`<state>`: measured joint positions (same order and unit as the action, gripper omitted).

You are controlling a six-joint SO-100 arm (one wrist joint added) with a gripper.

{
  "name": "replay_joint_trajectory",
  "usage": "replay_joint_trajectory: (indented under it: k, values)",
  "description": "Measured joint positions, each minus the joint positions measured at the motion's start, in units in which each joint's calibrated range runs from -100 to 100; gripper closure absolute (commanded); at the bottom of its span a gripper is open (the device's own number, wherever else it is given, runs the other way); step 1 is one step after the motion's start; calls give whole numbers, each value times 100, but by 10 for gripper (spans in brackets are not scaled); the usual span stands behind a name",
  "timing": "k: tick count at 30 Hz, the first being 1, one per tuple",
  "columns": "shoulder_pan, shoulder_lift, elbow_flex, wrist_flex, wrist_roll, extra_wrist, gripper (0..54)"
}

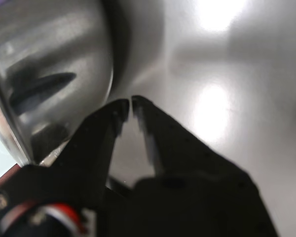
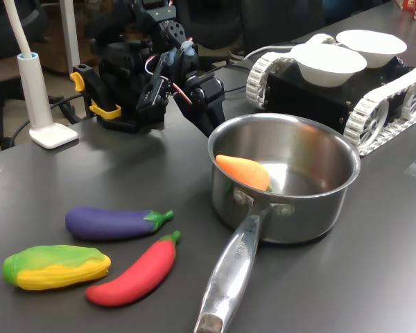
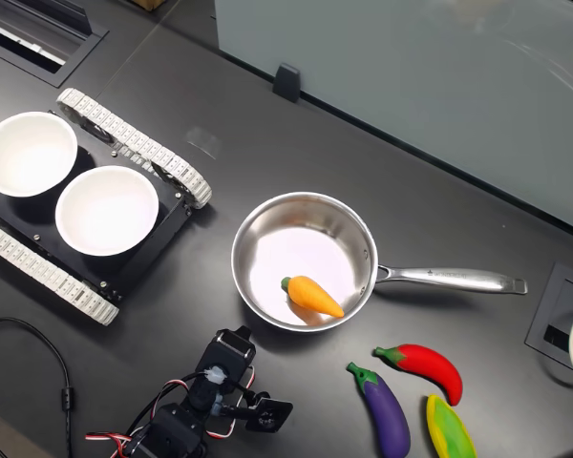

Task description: Pick up the chilli and place them in the pan

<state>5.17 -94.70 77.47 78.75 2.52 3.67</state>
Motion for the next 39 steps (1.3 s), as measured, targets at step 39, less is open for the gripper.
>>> replay_joint_trajectory:
  k: [39]
  values:
    - [-66,0,0,0,88,0,536]
